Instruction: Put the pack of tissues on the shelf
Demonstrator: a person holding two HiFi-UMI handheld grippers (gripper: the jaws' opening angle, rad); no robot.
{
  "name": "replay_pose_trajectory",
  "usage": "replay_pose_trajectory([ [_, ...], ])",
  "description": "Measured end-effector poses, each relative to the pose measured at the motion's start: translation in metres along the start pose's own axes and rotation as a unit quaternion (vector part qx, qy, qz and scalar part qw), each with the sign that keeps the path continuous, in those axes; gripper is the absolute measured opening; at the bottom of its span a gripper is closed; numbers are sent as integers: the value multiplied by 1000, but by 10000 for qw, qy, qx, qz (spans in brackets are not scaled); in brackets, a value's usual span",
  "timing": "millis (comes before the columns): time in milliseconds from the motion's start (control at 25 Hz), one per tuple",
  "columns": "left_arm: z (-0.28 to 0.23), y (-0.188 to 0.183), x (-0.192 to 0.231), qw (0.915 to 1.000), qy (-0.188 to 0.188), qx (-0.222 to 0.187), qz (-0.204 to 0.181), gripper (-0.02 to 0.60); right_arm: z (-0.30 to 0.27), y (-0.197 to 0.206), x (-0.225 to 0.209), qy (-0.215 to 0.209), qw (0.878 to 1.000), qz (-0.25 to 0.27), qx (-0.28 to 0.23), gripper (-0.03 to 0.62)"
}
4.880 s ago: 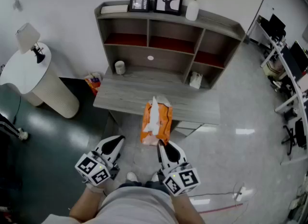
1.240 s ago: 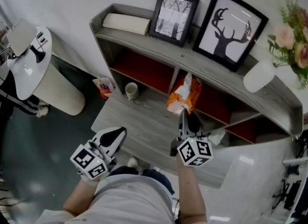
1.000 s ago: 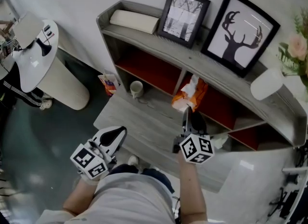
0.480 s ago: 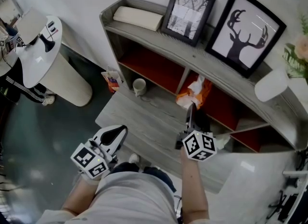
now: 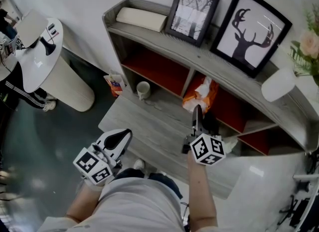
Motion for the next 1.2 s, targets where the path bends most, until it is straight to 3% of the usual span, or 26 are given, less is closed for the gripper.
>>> replay_pose_trajectory([
  [280,0,-2,1,10000,91,-28,7,15,4,-8,1,82,9999,-32,-125,213],
  [640,-14,-6,-10,9987,514,-22,-23,16,35,-20,14,100,9996,40,-251,215],
  [920,-30,-5,-31,9944,1057,-3,-42,16,72,-26,47,-62,9990,345,-274,91],
  [1200,-48,-5,-60,9856,1685,50,-107,15,110,-28,74,25,9977,621,-280,67],
])
Point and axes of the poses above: the fingertips, and each gripper's own axes: z backward along the fingers, x to its left, y out of its underside, the point moved 4 cm from there along z, backward along the fingers, and after that the axes turned 12 degrees about -y, right-handed, at the moved point
